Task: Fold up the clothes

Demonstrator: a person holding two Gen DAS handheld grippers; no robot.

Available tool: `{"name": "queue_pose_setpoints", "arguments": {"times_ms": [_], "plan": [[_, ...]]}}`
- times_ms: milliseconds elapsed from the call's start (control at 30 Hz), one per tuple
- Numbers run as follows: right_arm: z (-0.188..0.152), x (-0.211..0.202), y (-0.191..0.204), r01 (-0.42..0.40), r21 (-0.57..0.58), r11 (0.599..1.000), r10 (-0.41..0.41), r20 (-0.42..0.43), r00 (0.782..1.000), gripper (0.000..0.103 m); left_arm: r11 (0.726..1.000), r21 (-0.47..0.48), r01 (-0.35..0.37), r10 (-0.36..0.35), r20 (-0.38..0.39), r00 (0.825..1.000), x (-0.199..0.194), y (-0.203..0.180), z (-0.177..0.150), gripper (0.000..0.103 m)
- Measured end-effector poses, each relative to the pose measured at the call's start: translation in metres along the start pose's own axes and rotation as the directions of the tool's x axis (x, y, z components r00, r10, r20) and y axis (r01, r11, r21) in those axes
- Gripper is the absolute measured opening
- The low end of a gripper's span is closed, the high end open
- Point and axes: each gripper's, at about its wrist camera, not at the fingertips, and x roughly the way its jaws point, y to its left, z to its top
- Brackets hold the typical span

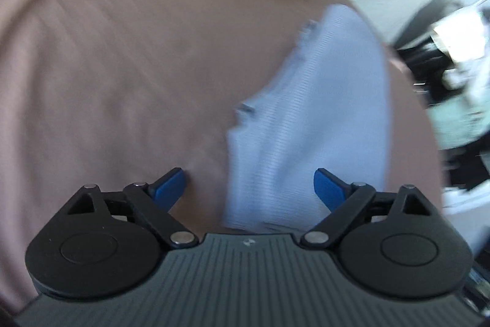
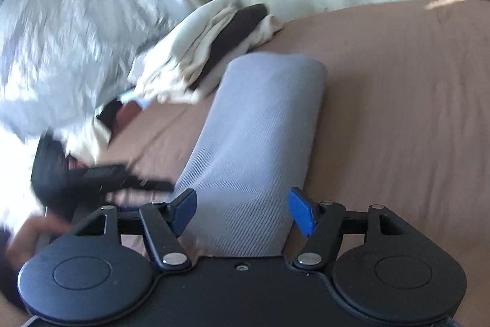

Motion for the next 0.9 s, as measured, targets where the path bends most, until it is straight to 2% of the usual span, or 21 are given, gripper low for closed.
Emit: {"name": "queue_pose_setpoints", "arguments": {"times_ms": [100, 133, 167, 200, 233, 267, 300, 367, 400, 467, 533, 567, 633, 667, 733, 767, 867, 900], "plan": [[0.030, 0.045, -0.033, 0.083, 0.118, 0.990, -0.081, -0.024, 0.996, 0.082, 0.999, 0.038, -0.025, 0.026, -0.008, 1.000, 0.010, -0.009, -0.005, 0.090], [0.037, 0.059, -0.045, 0.077, 0.182, 0.980, -0.074, -0.022, 0.997, 0.083, 0.998, 0.057, -0.034, 0.034, 0.009, 0.999, 0.010, -0.012, -0.007, 0.074], [0.042, 0.074, -0.057, 0.020, 0.234, 0.972, -0.014, -0.031, 0.999, 0.083, 0.996, 0.075, -0.037, 0.035, 0.026, 0.999, 0.009, -0.015, -0.007, 0.059], [0.048, 0.088, -0.066, -0.039, 0.271, 0.962, 0.051, -0.039, 0.998, 0.084, 0.996, 0.087, -0.014, 0.011, 0.031, 0.999, 0.010, -0.016, -0.006, 0.036], [0.055, 0.098, -0.071, -0.078, 0.286, 0.955, 0.091, -0.034, 0.995, 0.084, 0.995, 0.097, 0.006, -0.009, 0.027, 1.000, 0.011, -0.017, -0.004, 0.028], [0.061, 0.105, -0.073, -0.102, 0.279, 0.955, 0.112, -0.019, 0.994, 0.078, 0.994, 0.109, 0.020, -0.023, 0.022, 0.999, 0.013, -0.018, -0.002, 0.027], [0.067, 0.109, -0.069, -0.109, 0.253, 0.961, 0.114, -0.006, 0.993, 0.056, 0.990, 0.138, 0.017, -0.023, 0.037, 0.999, 0.011, -0.023, -0.002, 0.024], [0.080, 0.114, -0.050, -0.089, 0.138, 0.987, 0.090, -0.004, 0.996, 0.038, 0.978, 0.209, -0.005, -0.012, 0.083, 0.996, 0.003, -0.035, -0.004, 0.020], [0.084, 0.109, -0.035, -0.089, 0.044, 0.995, 0.088, 0.024, 0.996, 0.036, 0.970, 0.244, -0.018, -0.009, 0.107, 0.994, -0.001, -0.041, -0.005, 0.018], [0.084, 0.089, -0.013, -0.115, -0.099, 0.988, 0.127, 0.116, 0.985, 0.036, 0.949, 0.312, -0.045, -0.004, 0.154, 0.988, -0.009, -0.052, -0.008, 0.018], [0.086, 0.076, -0.007, -0.126, -0.134, 0.983, 0.149, 0.182, 0.972, 0.036, 0.955, 0.290, -0.063, 0.010, 0.181, 0.983, -0.007, -0.050, -0.003, 0.018], [0.089, 0.078, -0.011, -0.104, -0.117, 0.988, 0.125, 0.184, 0.975, 0.037, 0.964, 0.260, -0.056, 0.009, 0.180, 0.984, -0.004, -0.047, 0.001, 0.018], [0.095, 0.093, -0.024, -0.031, -0.043, 0.999, 0.037, 0.138, 0.990, 0.044, 0.983, 0.182, -0.004, -0.023, 0.145, 0.989, 0.006, -0.036, 0.009, 0.022], [0.097, 0.103, -0.033, 0.018, 0.009, 1.000, -0.019, 0.085, 0.996, 0.052, 0.990, 0.141, 0.024, -0.042, 0.126, 0.991, 0.011, -0.030, 0.013, 0.025], [0.097, 0.118, -0.051, 0.084, 0.097, 0.992, -0.083, -0.011, 0.996, 0.060, 0.996, 0.054, 0.064, -0.069, 0.088, 0.994, 0.024, -0.020, 0.014, 0.051], [0.095, 0.117, -0.060, 0.066, 0.139, 0.988, -0.064, -0.014, 0.998, 0.068, 0.997, 0.012, 0.082, -0.083, 0.071, 0.994, 0.030, -0.017, 0.011, 0.053], [0.089, 0.107, -0.085, -0.028, 0.286, 0.958, 0.031, -0.007, 0.999, 0.069, 0.985, -0.083, 0.149, -0.144, 0.064, 0.988, 0.034, -0.001, 0.013, 0.054], [0.085, 0.104, -0.091, -0.055, 0.316, 0.947, 0.060, -0.005, 0.998, 0.069, 0.984, -0.079, 0.163, -0.158, 0.065, 0.985, 0.034, 0.000, 0.014, 0.052]]}}
